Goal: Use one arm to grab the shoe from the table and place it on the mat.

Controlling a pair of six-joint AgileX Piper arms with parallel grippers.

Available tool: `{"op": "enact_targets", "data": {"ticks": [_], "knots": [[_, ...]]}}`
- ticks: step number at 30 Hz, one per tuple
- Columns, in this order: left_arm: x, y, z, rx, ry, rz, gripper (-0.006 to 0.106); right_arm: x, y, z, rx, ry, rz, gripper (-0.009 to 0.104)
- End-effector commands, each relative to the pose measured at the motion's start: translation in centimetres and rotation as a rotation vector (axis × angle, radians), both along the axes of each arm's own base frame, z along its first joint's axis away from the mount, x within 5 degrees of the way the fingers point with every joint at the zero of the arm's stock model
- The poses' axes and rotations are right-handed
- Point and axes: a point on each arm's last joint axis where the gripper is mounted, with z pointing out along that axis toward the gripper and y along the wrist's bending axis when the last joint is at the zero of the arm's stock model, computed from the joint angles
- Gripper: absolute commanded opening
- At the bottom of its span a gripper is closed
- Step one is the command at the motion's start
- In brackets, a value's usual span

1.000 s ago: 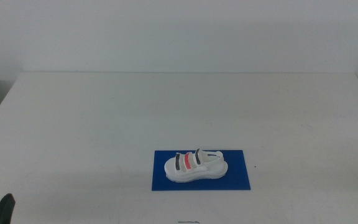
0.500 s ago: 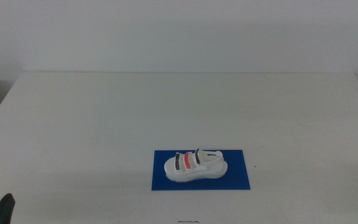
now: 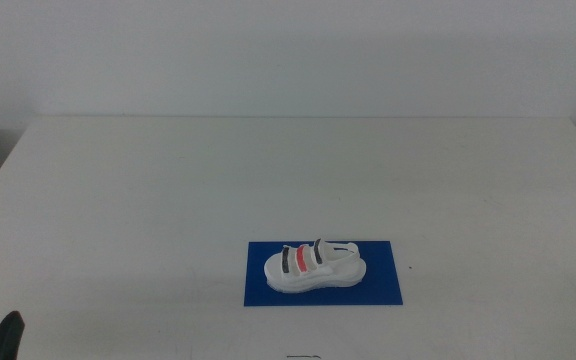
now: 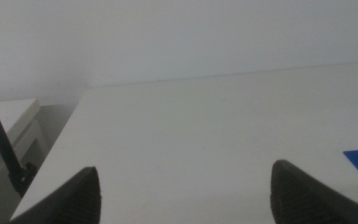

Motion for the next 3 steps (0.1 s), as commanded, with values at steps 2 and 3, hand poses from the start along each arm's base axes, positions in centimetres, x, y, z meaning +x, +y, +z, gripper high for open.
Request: {"op": "enact_targets", "data": {"ticks": [2, 3], "knots": [[-0.1, -0.02, 0.97, -0.027, -0.104, -0.002, 0.094, 0.07, 0.02, 1.29, -0.006, -0.093, 0.002, 0.076], [-0.1, -0.02, 0.97, -0.027, -0.104, -0.002, 0.094, 0.06, 0.01, 1.24, -0.009, -0.088, 0.001, 0.076]]}}
